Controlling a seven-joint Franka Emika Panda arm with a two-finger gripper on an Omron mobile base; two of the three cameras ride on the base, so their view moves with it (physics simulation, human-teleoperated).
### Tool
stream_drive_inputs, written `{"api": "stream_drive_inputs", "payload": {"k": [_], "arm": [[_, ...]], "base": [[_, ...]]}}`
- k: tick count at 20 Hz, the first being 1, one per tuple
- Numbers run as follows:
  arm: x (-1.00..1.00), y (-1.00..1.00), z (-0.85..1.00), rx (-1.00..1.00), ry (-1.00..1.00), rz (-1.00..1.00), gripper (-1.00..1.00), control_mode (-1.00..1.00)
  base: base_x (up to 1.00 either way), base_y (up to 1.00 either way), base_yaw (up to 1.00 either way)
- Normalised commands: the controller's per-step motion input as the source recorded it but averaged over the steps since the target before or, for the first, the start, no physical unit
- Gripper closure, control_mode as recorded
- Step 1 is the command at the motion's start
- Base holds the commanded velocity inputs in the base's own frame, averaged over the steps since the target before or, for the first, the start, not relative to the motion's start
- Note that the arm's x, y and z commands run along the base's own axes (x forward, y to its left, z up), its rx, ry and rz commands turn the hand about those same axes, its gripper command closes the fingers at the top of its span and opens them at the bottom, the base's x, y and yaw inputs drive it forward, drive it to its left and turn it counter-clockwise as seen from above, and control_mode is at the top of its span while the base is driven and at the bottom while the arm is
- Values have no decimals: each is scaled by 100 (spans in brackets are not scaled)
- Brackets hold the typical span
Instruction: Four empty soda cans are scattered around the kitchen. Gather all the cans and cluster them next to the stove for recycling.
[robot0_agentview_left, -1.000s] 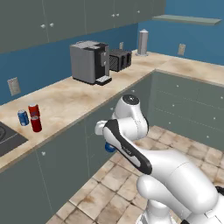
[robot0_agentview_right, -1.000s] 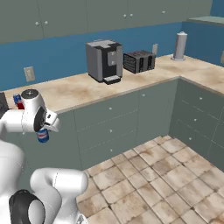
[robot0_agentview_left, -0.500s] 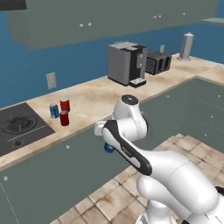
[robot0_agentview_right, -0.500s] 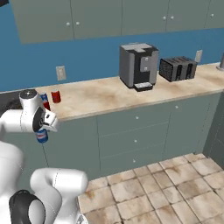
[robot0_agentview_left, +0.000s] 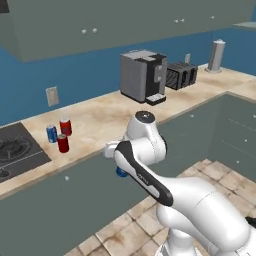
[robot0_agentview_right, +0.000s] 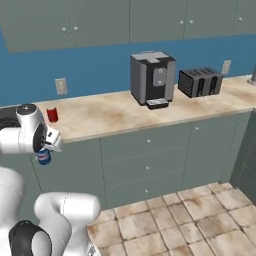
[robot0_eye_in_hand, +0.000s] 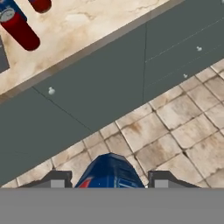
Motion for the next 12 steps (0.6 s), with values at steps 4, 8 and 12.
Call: {"api": "stream_drive_inputs", "payload": {"k": [4,8,12], "arm": [[0,0,0,0,0,0,100,100],[0,0,0,0,0,0,100,100],[0,0,0,0,0,0,100,100]], "base": [[57,-24,15],[59,-18,25],[55,-18,28]]}}
